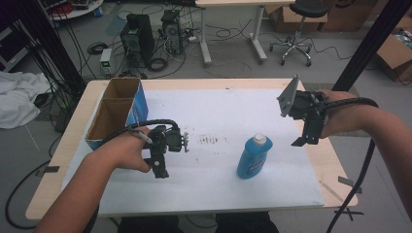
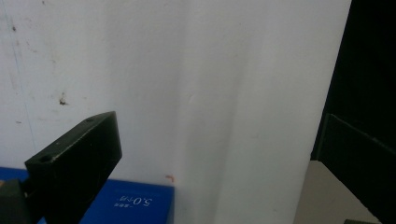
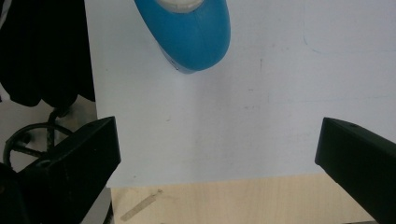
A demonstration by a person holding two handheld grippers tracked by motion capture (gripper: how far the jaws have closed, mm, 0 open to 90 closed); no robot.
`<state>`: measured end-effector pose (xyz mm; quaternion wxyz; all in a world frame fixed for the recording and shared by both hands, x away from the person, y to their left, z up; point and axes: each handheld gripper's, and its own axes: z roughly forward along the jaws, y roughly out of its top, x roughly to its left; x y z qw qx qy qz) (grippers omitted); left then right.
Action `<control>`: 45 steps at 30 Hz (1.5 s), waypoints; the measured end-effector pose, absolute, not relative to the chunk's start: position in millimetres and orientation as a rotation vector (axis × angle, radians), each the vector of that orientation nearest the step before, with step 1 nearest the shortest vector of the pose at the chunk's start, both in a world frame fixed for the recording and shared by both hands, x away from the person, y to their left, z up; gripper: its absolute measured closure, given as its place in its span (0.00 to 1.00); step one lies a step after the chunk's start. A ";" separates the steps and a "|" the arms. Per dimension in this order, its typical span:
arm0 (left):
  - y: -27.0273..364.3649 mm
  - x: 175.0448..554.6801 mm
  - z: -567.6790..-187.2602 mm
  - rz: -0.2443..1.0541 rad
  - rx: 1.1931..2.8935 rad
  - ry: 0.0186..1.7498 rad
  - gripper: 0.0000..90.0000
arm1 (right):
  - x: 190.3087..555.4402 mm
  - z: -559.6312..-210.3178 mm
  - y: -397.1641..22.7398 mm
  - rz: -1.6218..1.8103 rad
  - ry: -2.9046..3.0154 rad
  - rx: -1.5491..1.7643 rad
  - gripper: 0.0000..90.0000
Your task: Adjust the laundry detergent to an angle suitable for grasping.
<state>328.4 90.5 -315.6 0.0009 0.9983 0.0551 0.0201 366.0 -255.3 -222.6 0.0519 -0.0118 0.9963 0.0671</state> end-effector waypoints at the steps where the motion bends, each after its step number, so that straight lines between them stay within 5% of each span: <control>1: 90.5 328.2 -315.1 0.067 3.136 0.175 0.00 | 366.6 -222.9 -254.8 0.201 3.032 -0.036 0.00; 45: 86.8 318.3 -312.2 0.067 3.128 0.202 0.00 | 369.7 -224.3 -244.1 0.259 3.038 -0.164 0.00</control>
